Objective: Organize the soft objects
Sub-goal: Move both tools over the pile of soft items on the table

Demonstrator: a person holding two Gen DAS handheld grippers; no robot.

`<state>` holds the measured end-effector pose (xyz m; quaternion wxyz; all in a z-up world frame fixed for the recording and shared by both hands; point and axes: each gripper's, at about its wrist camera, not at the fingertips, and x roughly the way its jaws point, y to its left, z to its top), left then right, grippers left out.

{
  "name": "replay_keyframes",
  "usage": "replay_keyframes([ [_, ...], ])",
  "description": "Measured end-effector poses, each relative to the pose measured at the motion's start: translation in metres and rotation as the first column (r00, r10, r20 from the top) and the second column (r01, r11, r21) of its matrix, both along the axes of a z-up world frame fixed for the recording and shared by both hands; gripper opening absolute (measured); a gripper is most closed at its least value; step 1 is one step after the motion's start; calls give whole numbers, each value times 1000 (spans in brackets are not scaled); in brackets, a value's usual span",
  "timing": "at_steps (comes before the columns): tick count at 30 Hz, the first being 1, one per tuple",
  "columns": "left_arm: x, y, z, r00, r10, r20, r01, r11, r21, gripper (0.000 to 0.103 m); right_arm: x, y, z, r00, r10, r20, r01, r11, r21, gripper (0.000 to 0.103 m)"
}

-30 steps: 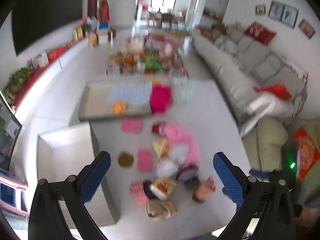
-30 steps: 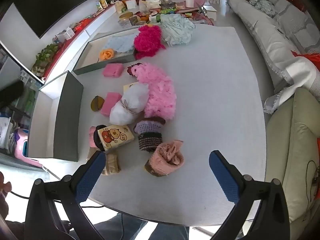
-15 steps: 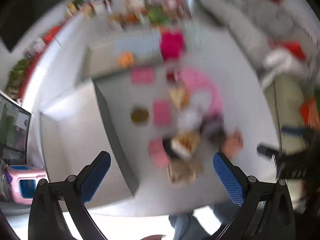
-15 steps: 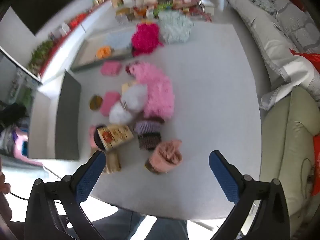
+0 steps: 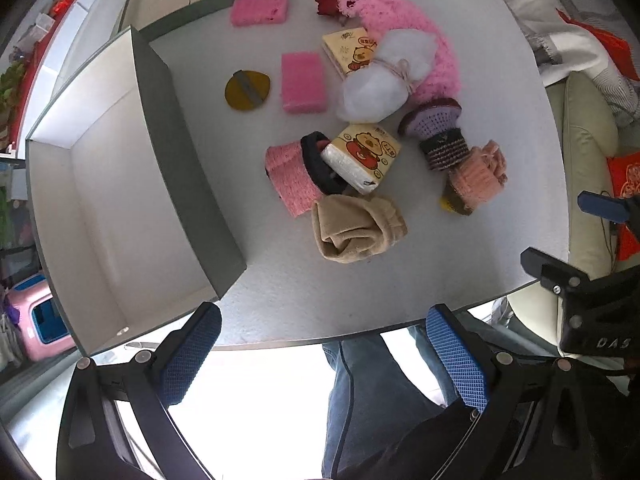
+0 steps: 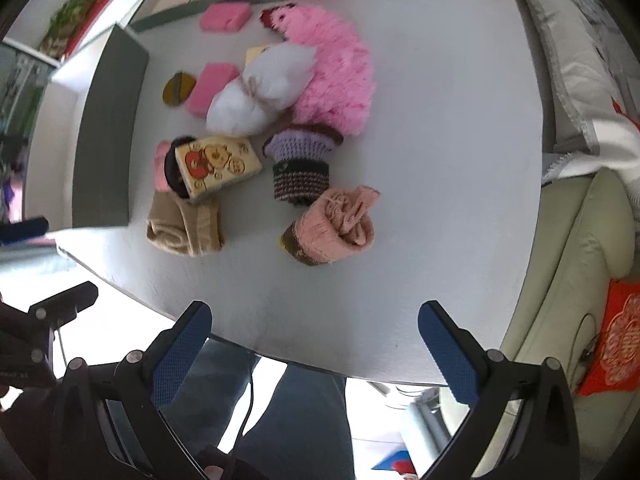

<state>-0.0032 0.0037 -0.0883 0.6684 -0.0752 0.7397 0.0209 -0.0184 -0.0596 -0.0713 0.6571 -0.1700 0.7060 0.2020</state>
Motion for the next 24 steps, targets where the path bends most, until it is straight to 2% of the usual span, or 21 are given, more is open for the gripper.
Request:
replay_keyframes([
  [4, 1, 0, -6, 1000, 2, -25, -2, 1000, 20, 103, -2, 6, -4, 998, 56, -11, -57, 998, -41, 103],
  [13, 2, 1, -24, 999, 33, -37, -31, 999, 41, 103, -3, 6, -15, 996, 81, -26, -82, 996, -37, 103],
  [20, 4, 9, -36, 992, 120, -36, -119, 993, 23, 103, 0, 5, -28, 997, 61, -49, -62, 998, -26, 103],
  [24, 11, 21, -37, 982, 187, -19, -187, 982, 12, 103, 7, 4, -33, 999, 21, -34, -23, 999, -31, 103],
])
